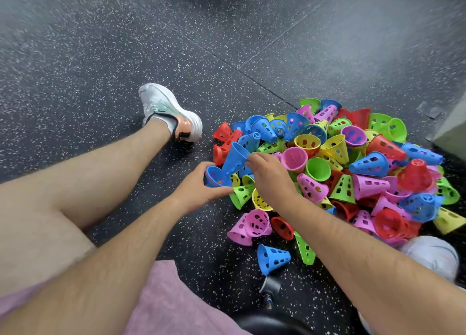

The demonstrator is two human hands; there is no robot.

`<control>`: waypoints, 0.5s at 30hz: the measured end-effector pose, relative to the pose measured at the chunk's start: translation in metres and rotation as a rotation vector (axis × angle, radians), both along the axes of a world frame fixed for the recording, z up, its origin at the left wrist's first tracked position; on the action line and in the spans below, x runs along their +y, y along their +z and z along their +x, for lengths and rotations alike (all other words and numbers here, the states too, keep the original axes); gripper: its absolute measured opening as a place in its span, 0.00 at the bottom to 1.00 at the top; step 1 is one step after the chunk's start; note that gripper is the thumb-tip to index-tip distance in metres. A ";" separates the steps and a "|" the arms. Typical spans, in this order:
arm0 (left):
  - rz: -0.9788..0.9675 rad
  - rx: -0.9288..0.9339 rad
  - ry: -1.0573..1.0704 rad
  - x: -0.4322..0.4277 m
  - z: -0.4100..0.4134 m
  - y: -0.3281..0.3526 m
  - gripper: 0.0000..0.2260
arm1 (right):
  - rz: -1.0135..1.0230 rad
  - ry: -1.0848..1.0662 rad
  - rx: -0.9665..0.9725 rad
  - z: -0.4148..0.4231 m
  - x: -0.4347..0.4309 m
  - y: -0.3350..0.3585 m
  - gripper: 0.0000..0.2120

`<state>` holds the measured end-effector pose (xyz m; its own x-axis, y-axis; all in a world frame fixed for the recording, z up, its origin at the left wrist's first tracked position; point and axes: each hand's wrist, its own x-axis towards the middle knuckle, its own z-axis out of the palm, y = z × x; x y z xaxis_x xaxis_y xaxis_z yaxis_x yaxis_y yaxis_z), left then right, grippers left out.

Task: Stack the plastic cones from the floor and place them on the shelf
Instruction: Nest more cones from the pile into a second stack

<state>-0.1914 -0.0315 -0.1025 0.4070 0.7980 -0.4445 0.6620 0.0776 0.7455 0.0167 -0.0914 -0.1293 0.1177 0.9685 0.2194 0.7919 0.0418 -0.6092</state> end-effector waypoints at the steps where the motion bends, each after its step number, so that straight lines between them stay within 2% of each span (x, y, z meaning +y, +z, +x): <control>1: 0.010 -0.005 -0.005 0.000 0.001 -0.001 0.32 | 0.000 0.000 0.018 -0.003 0.002 0.004 0.04; 7: 0.051 -0.017 0.017 0.002 0.002 -0.002 0.31 | -0.043 0.069 0.023 -0.016 0.001 0.013 0.08; 11: 0.046 -0.034 0.052 0.004 0.003 -0.003 0.30 | -0.190 0.155 0.094 -0.024 -0.002 0.014 0.13; 15: 0.039 -0.027 0.089 0.007 0.002 -0.009 0.27 | -0.325 0.208 0.126 -0.025 -0.002 0.004 0.15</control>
